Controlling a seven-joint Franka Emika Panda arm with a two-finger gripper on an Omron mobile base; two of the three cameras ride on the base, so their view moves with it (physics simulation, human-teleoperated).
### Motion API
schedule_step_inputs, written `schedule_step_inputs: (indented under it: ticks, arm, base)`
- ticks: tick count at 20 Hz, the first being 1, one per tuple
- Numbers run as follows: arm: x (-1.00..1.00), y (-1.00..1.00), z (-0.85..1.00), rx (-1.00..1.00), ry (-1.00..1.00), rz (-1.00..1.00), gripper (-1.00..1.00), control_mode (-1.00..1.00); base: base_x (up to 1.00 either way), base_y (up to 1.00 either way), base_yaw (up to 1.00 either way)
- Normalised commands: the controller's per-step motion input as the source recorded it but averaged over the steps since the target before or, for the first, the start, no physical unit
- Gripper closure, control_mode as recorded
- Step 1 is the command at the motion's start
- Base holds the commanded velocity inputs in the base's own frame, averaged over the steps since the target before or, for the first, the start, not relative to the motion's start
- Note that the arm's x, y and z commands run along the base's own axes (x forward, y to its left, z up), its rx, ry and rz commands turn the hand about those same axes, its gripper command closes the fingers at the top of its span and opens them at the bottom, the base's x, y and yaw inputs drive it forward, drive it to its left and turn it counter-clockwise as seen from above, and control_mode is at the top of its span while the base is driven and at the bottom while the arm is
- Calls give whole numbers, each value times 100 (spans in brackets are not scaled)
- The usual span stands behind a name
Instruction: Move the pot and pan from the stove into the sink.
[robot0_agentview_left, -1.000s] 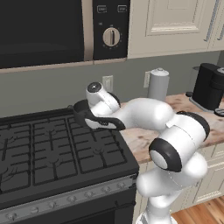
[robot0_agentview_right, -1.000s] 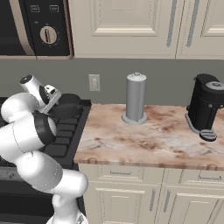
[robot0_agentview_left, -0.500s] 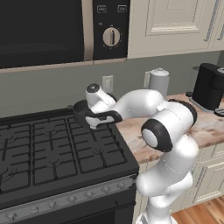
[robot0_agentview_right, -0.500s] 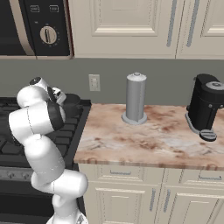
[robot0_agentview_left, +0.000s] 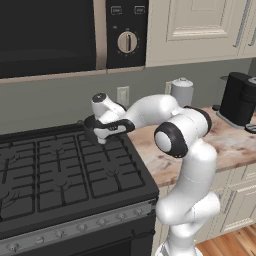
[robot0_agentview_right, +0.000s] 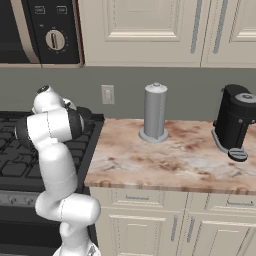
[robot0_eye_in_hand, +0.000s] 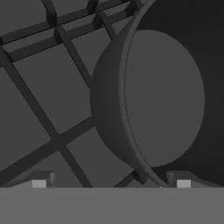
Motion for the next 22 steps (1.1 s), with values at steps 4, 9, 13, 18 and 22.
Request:
schedule_step_inputs:
  ticks: [4, 9, 13, 18, 22]
  arm:
    - [4, 10, -2, -2, 1, 0, -100, -100]
    - [2, 0, -2, 0, 0, 0, -100, -100]
    - [24, 1, -25, 0, 0, 0, -100, -100]
    - [34, 1, -43, -3, 1, 0, -100, -100]
    - [43, 4, -48, -4, 3, 0, -100, -100]
  base:
    - [0, 0, 0]
    - [0, 0, 0]
    - [0, 0, 0]
    - [0, 0, 0]
    - [0, 0, 0]
